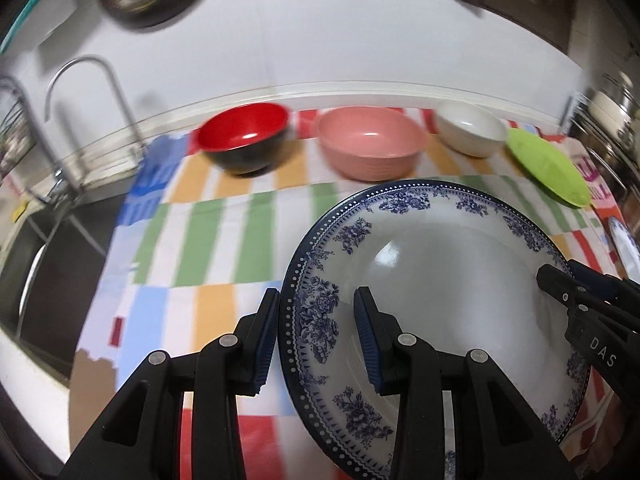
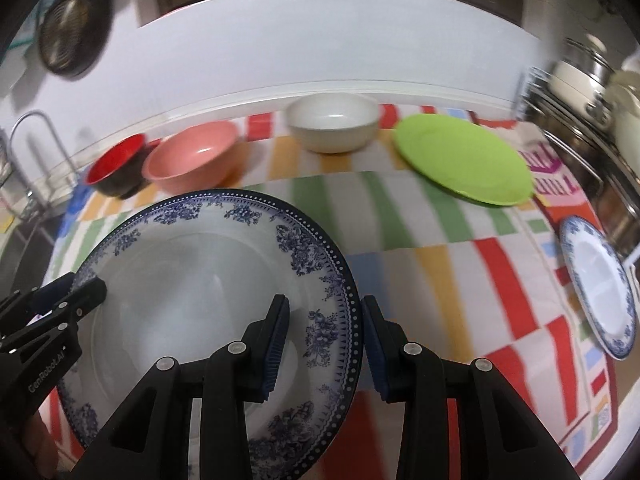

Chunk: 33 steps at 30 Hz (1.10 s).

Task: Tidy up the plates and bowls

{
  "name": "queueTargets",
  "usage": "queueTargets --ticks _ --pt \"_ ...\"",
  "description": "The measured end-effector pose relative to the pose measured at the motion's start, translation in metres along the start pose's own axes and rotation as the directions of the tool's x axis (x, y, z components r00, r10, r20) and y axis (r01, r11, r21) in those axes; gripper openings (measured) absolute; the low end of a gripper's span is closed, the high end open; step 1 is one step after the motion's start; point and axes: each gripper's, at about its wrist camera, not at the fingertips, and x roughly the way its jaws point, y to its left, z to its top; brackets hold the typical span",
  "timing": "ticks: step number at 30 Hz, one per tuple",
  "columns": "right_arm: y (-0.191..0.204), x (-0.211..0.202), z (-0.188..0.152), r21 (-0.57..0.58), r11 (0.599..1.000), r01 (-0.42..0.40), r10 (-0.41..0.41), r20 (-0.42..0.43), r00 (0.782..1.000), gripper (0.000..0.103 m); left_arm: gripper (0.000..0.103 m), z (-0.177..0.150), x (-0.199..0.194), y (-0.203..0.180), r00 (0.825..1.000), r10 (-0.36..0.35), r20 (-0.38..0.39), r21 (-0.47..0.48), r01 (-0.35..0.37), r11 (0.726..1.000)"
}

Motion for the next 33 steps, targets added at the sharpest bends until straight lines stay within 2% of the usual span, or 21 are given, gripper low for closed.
queueTargets --ticks 9,15,33 --pt "0.071 0.009 -0.001 -0.094 0.993 -0.078 0.076 -0.019 0.997 0.038 0.037 -0.014 0.007 0.058 0.998 0.06 -0.033 -0.075 -0.063 0.995" --pt "0.102 0.023 -0.002 -0.127 0.987 -0.101 0.096 -0.046 0.994 0.038 0.037 -0.018 0.017 0.074 0.995 0.075 -0.062 -0.097 -0.08 0.992" --pt "0.123 0.044 -0.008 -0.144 0.984 -0.103 0.087 -0.113 0.99 0.038 0.038 -0.029 0.039 0.088 0.99 0.065 -0.127 -0.102 -0.079 0.992"
